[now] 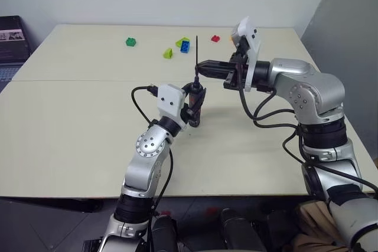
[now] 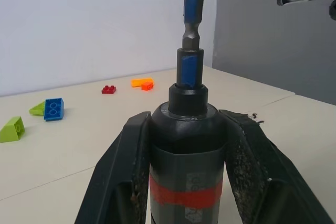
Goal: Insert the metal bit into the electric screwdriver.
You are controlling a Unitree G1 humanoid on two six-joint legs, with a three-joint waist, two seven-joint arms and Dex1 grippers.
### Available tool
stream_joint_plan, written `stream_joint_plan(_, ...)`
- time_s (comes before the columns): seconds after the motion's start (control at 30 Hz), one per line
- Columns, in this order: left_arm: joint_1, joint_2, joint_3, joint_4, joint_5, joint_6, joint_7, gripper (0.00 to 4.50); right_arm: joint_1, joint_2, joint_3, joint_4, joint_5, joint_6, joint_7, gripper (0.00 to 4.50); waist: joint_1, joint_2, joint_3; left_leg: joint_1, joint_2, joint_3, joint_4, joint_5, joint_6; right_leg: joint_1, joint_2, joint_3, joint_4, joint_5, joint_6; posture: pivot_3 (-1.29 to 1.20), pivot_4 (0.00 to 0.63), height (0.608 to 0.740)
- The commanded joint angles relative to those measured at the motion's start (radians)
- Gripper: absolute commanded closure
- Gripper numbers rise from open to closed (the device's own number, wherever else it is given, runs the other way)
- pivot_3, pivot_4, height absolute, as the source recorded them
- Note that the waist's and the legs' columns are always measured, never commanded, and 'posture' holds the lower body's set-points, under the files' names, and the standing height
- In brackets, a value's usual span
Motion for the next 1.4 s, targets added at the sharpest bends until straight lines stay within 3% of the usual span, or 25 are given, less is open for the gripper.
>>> stream_joint_plan(0.03, -0.014, -0.002, 0.023, -0.006, 0.005, 0.004, 0.021, 2.86, 0.028, 0.005, 0.029, -0.032, 0.001, 0.045, -0.019, 4.50, 0.000, 0.000, 0.000, 0.000, 0.000, 0.000, 0.000, 0.000, 0.000, 0.000, 0.000, 0.000, 0.000, 0.000, 0.000, 0.00, 0.150, 0.740)
stream_joint_plan(0.33, -0.012, 0.005, 0.010, -0.009, 0.008, -0.005, 0.005, 2.86, 0.012, -0.001, 0.035, -0.027, 0.015, 0.062, -0.007, 4.50, 0.000, 0.000, 0.000, 0.000, 0.000, 0.000, 0.000, 0.000, 0.000, 0.000, 0.000, 0.000, 0.000, 0.000, 0.000, 0.00, 0.150, 0.740)
stream_joint_plan(0.77, -0.014, 0.020, 0.014, -0.010, 0.005, -0.003, -0.007, 2.86, -0.139, -0.067, 0.136, 0.253, -0.081, -0.162, 0.303, 4.50, -0.002, 0.000, 0.000, 0.000, 0.000, 0.000, -0.001, 0.000, 0.000, 0.001, 0.000, 0.000, -0.004, 0.001, 0.000, 0.00, 0.150, 0.740)
stream_joint_plan(1.2, -0.016, 0.029, 0.016, -0.012, 0.003, -0.006, -0.021, 2.86, -0.272, -0.034, 0.140, 0.544, -0.146, -0.265, 0.486, 4.50, -0.002, 0.000, 0.000, -0.001, 0.000, 0.001, -0.002, 0.000, 0.000, 0.001, 0.000, 0.000, -0.006, 0.001, 0.000, 0.00, 0.150, 0.740)
stream_joint_plan(1.4, -0.009, 0.045, 0.031, -0.022, -0.003, -0.004, -0.028, 2.86, -0.279, -0.029, 0.102, 0.580, -0.124, -0.261, 0.536, 4.50, -0.003, 0.000, 0.000, -0.001, 0.000, 0.000, -0.002, 0.000, 0.000, 0.001, 0.000, 0.000, -0.006, 0.001, 0.000, 0.00, 0.150, 0.740)
